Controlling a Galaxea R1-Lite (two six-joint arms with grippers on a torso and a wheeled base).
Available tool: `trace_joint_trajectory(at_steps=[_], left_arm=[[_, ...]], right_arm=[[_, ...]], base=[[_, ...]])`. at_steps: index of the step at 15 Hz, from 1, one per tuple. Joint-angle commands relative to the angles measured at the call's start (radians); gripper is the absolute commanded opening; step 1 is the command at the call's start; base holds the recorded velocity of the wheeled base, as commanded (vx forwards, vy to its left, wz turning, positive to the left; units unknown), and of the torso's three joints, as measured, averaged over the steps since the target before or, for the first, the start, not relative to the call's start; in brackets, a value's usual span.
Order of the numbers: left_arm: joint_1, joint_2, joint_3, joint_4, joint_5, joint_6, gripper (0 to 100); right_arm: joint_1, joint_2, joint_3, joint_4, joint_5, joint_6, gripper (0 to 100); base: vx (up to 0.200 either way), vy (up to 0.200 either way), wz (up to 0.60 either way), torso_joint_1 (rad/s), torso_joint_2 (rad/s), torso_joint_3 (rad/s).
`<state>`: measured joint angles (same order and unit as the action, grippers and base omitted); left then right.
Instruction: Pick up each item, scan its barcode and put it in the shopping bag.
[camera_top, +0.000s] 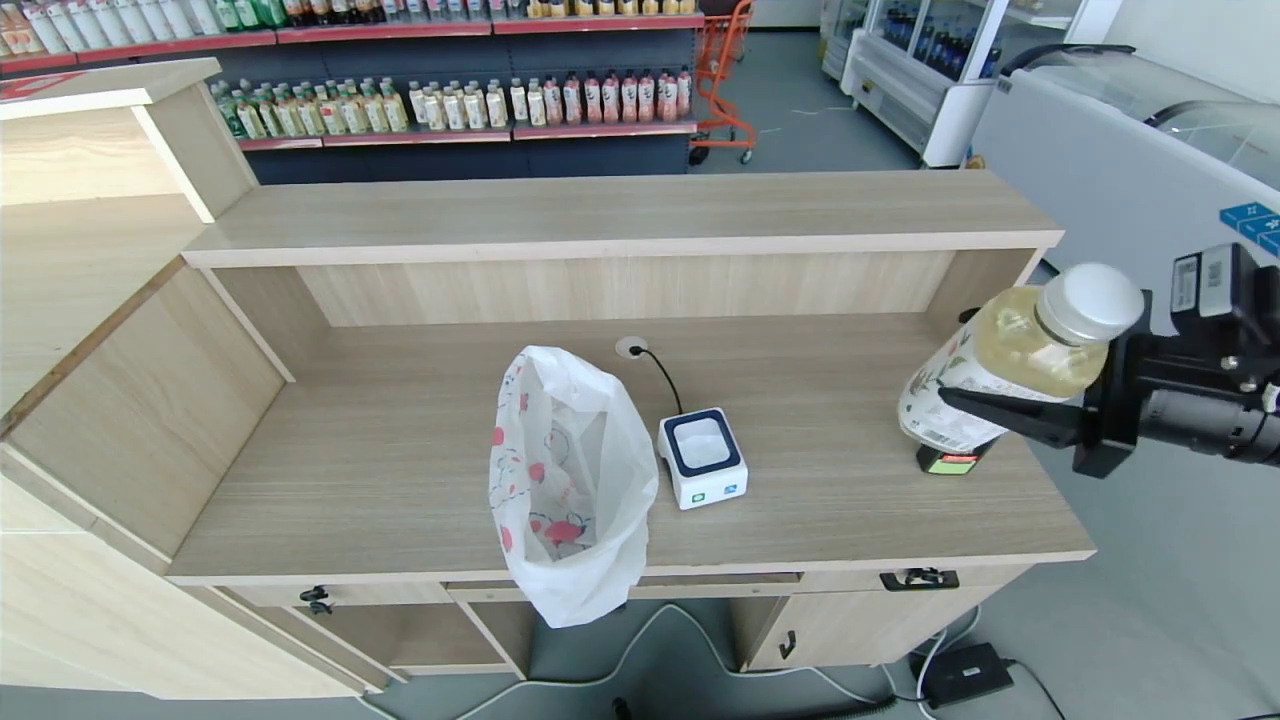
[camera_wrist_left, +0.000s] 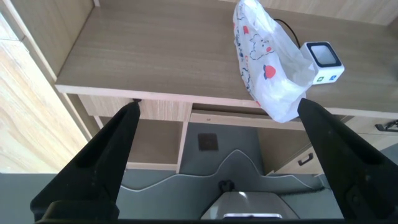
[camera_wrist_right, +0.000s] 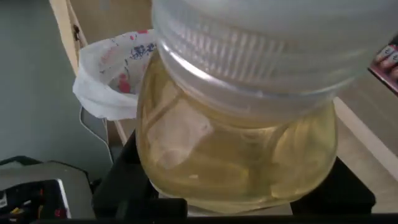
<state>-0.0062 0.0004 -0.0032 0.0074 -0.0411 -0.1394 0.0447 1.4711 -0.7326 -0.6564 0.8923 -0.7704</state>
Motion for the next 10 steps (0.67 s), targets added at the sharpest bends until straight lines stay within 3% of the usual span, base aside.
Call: trace_joint_trajectory(at_steps=[1, 3, 6, 10], left_arm=[[0.000, 0.000, 0.000, -0.001, 0.000, 0.000, 100], [0.000, 0.000, 0.000, 0.000, 0.000, 0.000, 100], [0.000, 0.000, 0.000, 0.000, 0.000, 0.000, 100], [0.000, 0.000, 0.000, -0.001, 0.000, 0.000, 100]], right_arm=[[-0.049, 0.242, -0.082, -0.095, -0.039, -0.239, 0], [-0.058, 0.291, -0.090, -0.160, -0.110, -0.428, 0], [-0.075, 0.318, -0.090, -0.175, -0.115, -0.653, 0], [-0.069, 0.361, -0.113, -0.169, 0.059, -0.900, 0]], base=[[0.000, 0.000, 0.00, 0.000, 0.00, 0.000], [0.000, 0.000, 0.00, 0.000, 0.00, 0.000], [0.000, 0.000, 0.00, 0.000, 0.00, 0.000], [0.000, 0.000, 0.00, 0.000, 0.00, 0.000]])
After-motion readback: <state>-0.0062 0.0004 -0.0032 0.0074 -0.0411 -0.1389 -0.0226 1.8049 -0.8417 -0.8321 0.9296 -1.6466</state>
